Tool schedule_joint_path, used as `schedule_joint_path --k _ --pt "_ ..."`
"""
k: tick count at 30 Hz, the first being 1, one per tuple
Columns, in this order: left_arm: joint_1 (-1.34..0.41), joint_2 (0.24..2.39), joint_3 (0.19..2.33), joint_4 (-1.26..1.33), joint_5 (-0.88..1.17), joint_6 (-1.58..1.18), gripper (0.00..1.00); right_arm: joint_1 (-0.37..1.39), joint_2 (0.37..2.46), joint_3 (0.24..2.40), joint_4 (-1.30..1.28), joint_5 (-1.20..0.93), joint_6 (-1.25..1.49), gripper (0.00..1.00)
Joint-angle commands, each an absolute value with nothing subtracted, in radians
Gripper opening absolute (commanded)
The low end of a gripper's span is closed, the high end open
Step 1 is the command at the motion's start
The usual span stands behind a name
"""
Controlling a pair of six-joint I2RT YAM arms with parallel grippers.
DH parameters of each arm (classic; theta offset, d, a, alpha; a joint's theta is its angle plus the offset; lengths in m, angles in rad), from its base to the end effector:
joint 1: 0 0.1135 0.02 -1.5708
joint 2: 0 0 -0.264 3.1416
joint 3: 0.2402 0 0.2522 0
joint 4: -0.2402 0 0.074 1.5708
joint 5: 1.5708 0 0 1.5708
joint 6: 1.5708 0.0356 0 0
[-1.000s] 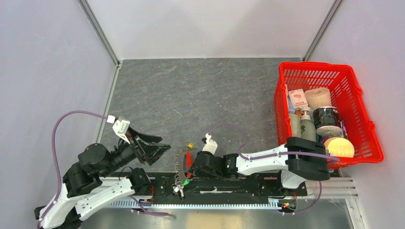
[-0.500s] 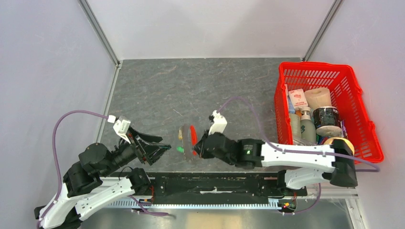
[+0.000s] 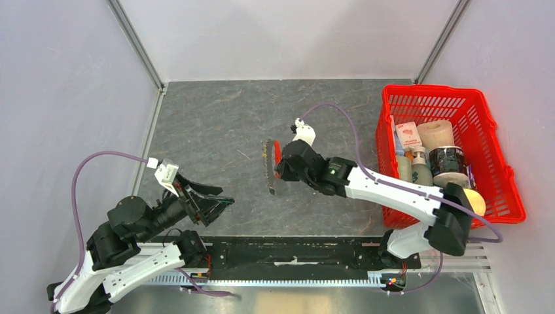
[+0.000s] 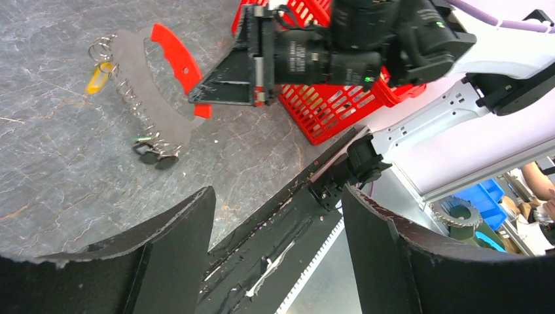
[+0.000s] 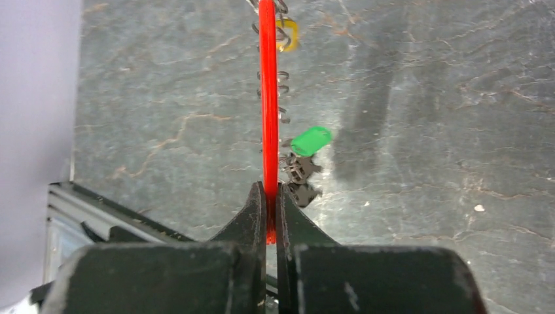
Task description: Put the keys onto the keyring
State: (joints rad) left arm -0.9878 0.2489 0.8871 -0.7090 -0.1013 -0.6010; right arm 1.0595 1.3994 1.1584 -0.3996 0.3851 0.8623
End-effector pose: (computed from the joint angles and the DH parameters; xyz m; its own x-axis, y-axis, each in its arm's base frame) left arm 0.0219 -0.0266 0.3649 -0.4704 -0.3086 -0.8268 0.6172 0.5546 -0.5581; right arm 0.1648 0.2664 0.3095 -0.6921 0.2046 -0.6922 -0.2079 0.8618 0.4627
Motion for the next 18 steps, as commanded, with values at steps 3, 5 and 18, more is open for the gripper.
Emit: schedule_joint_path --k 3,5,18 --pt "-0.984 0.265 0.907 -0.68 -0.104 -0.588 0.77 0.98 1.474 1.131 -0.341 0.272 0.852 0.0" --pt "-0.985 0.269 0.904 -0.678 -0.107 -0.586 0.77 0.973 1.488 1.107 -0.329 0.267 0.854 0.0" --pt "-0.985 0.288 0.898 -0.673 -0.103 -0.588 0.77 0.908 1.418 1.004 -0.356 0.279 0.813 0.7"
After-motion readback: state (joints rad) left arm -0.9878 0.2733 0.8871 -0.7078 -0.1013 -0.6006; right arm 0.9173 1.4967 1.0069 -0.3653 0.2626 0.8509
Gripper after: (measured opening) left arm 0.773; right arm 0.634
